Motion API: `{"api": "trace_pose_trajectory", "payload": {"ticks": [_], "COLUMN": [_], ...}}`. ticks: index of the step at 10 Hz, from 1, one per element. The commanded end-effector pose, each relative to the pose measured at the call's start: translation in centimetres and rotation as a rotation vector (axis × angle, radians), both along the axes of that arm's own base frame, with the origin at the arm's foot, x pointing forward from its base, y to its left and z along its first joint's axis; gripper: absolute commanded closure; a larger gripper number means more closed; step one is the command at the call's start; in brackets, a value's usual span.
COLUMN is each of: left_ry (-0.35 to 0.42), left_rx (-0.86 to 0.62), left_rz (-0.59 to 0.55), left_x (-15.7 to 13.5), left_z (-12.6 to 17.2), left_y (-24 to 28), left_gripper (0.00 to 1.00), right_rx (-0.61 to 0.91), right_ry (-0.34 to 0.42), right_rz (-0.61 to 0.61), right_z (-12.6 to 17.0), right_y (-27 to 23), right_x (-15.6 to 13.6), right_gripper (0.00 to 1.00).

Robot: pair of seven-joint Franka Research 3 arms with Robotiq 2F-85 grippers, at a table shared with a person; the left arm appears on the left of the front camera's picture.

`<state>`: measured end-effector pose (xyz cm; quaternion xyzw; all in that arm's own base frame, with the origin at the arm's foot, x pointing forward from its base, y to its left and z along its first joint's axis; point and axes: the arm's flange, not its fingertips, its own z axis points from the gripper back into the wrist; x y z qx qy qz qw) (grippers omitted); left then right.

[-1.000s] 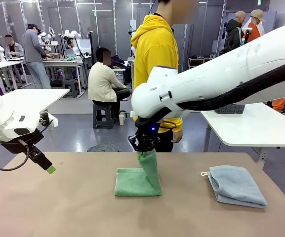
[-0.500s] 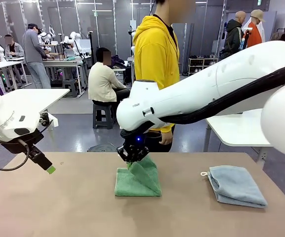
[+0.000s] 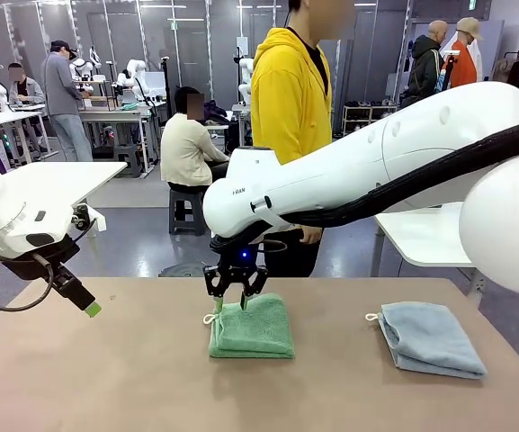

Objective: Fold the towels and place them in the basket.
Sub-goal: When a person lays out a Towel with hook on the table, fold it in half twice.

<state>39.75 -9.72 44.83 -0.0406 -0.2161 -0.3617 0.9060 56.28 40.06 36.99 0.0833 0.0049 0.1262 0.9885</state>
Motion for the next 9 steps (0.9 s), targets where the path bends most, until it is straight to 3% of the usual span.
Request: {"api": "trace_pose_trajectory", "payload": {"ticks": [1,2,3,4,9], "left_ry": [0.012,0.012,0.012,0.012,0.012], "left_rx": [0.008,0.008,0.008,0.008,0.008], "left_rz": [0.007,0.007,0.007,0.007,0.007], "left_x": [-0.2,-0.2,-0.2,-0.2,-0.2], "left_z": [0.2,0.2,0.2,0.2,0.2], "left_y": [-0.2,-0.2,-0.2,-0.2,-0.2], "left_gripper": [0.0,0.0,0.0,0.0,0.0], "right_rx": [-0.016,-0.011,0.001,0.022,0.007], "right_ry": [-0.006,-0.01,-0.011,-0.011,-0.008], "right_rz": [-0.043,-0.048,-0.054,-0.054,-0.02], "right_z": [0.6,0.8,1.0,1.1,0.9], "right_y": [-0.1,-0.5,-1.1,-1.6,-0.5], "right_x": [-0.5,-0.6,-0.8,-0.9,0.1], "right_gripper": [0.0,0.0,0.1,0.0,0.0]}}
